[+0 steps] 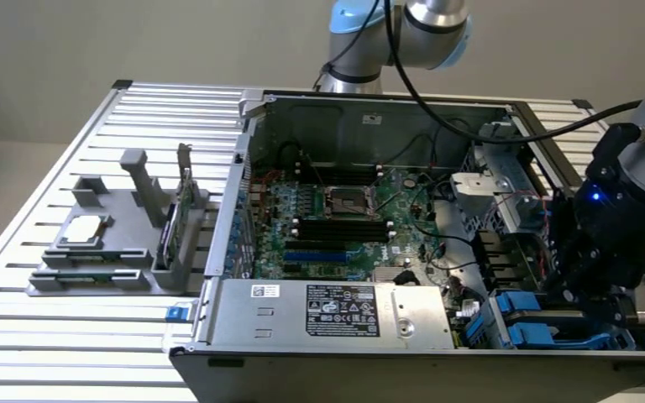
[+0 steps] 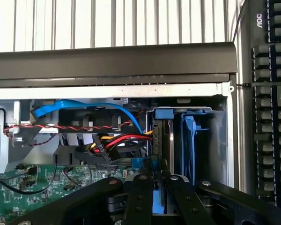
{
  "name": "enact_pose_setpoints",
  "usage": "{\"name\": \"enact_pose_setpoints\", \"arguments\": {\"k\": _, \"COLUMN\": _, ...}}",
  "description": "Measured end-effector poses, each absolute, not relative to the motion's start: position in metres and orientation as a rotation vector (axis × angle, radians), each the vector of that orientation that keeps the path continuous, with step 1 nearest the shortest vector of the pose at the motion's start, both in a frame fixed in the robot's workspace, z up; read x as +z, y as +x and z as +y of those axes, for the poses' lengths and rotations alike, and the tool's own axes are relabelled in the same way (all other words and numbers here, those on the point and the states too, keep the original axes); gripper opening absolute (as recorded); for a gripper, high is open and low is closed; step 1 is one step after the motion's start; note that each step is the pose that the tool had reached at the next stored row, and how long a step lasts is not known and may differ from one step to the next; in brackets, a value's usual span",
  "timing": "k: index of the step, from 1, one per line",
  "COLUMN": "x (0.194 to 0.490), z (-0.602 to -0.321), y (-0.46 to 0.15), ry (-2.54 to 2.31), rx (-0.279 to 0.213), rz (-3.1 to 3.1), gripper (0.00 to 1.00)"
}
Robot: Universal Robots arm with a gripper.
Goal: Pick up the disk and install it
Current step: 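Insert the second disk wire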
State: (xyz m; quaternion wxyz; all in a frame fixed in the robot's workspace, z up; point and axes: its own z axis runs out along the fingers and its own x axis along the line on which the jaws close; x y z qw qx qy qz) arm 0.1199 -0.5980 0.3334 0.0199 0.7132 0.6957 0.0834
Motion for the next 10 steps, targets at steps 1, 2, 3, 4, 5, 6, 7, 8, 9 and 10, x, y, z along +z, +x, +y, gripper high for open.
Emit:
{"name": "enact_pose_setpoints", "arguments": {"k": 1, "x": 0.3327, "z": -0.598, "y": 0.1199, "ry": 2.213, "rx": 0.259, "rz": 2.158, "gripper": 0.16}}
{"name": "enact_pose_setpoints", "arguments": {"k": 2, "x": 0.3321, "z": -0.5981, "y": 0.1199, "ry": 2.213, "rx": 0.259, "rz": 2.159, "gripper": 0.16}}
{"name": "enact_pose_setpoints", "arguments": {"k": 3, "x": 0.3315, "z": -0.5981, "y": 0.12, "ry": 2.212, "rx": 0.259, "rz": 2.159, "gripper": 0.16}}
{"name": "enact_pose_setpoints", "arguments": {"k": 4, "x": 0.331, "z": -0.5982, "y": 0.12, "ry": 2.212, "rx": 0.259, "rz": 2.159, "gripper": 0.16}}
{"name": "enact_pose_setpoints", "arguments": {"k": 5, "x": 0.3306, "z": -0.5984, "y": 0.12, "ry": 2.213, "rx": 0.259, "rz": 2.159, "gripper": 0.16}}
{"name": "enact_pose_setpoints", "arguments": {"k": 6, "x": 0.3304, "z": -0.5985, "y": 0.12, "ry": 2.213, "rx": 0.258, "rz": 2.159, "gripper": 0.16}}
{"name": "enact_pose_setpoints", "arguments": {"k": 7, "x": 0.3302, "z": -0.5986, "y": 0.1201, "ry": 2.214, "rx": 0.257, "rz": 2.16, "gripper": 0.16}}
{"name": "enact_pose_setpoints", "arguments": {"k": 8, "x": 0.3301, "z": -0.5988, "y": 0.1202, "ry": 2.215, "rx": 0.257, "rz": 2.161, "gripper": 0.16}}
{"name": "enact_pose_setpoints", "arguments": {"k": 9, "x": 0.3299, "z": -0.5991, "y": 0.1203, "ry": 2.216, "rx": 0.257, "rz": 2.162, "gripper": 0.18}}
{"name": "enact_pose_setpoints", "arguments": {"k": 10, "x": 0.33, "z": -0.5996, "y": 0.1202, "ry": 2.218, "rx": 0.259, "rz": 2.163, "gripper": 0.18}}
